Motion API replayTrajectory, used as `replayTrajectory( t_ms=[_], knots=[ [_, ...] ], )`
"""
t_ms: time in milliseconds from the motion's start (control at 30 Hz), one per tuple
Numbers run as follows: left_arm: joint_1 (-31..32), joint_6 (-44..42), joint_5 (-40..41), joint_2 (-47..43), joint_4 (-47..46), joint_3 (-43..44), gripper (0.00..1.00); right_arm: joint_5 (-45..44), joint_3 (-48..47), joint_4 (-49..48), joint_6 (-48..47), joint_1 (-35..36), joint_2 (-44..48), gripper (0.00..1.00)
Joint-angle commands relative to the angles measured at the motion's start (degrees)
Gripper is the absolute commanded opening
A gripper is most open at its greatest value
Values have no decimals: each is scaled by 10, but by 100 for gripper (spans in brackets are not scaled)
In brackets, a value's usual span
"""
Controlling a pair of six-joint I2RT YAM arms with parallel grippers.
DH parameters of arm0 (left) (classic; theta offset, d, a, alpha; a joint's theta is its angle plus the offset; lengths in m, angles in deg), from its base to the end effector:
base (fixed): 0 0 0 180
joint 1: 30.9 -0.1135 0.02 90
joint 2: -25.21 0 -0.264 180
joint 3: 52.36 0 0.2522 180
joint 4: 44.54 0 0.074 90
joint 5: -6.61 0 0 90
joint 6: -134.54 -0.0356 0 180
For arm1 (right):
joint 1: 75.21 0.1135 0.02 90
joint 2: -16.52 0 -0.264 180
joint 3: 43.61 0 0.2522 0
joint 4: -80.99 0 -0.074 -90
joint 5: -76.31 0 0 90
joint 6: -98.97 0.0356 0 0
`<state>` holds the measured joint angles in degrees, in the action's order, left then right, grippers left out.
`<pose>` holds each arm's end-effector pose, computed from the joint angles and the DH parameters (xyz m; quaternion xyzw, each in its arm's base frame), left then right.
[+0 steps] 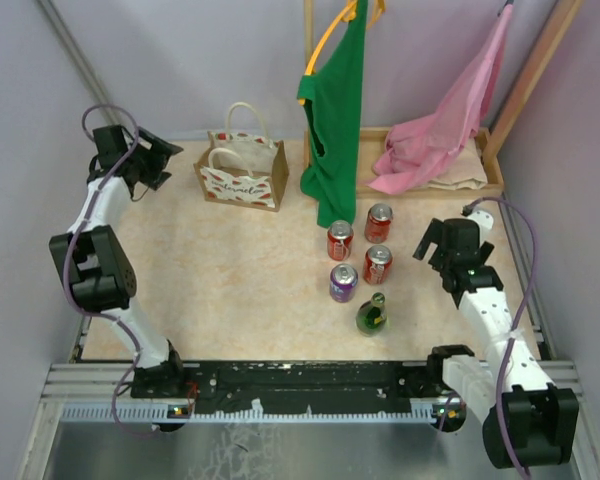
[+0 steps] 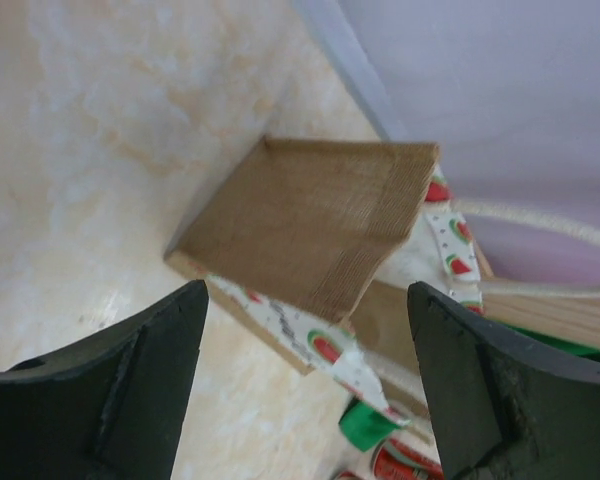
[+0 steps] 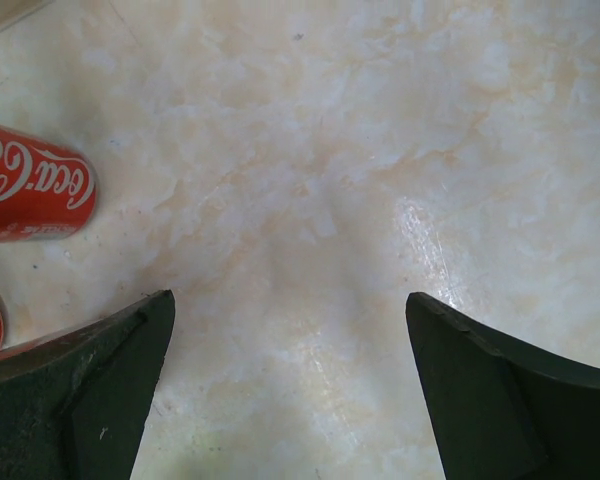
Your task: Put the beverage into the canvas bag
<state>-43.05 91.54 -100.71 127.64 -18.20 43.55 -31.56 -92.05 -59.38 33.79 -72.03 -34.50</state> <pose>0.4110 0.0776 0.2841 -0.3659 0.7906 -0.2677 0.4115 0.1861 -0.0006 0.2349 0.2313 0.8753 -0.0410 0.4226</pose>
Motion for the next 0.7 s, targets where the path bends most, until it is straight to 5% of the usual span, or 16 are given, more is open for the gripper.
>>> replayTrajectory(
  t_ms=[0, 667],
  knots=[
    [19, 24, -22, 40, -8, 74, 86, 10, -45, 18, -9, -5, -5, 99],
    [96, 52, -38, 58, 18, 39, 79, 17, -47, 54, 4, -5, 16, 99]
  ],
)
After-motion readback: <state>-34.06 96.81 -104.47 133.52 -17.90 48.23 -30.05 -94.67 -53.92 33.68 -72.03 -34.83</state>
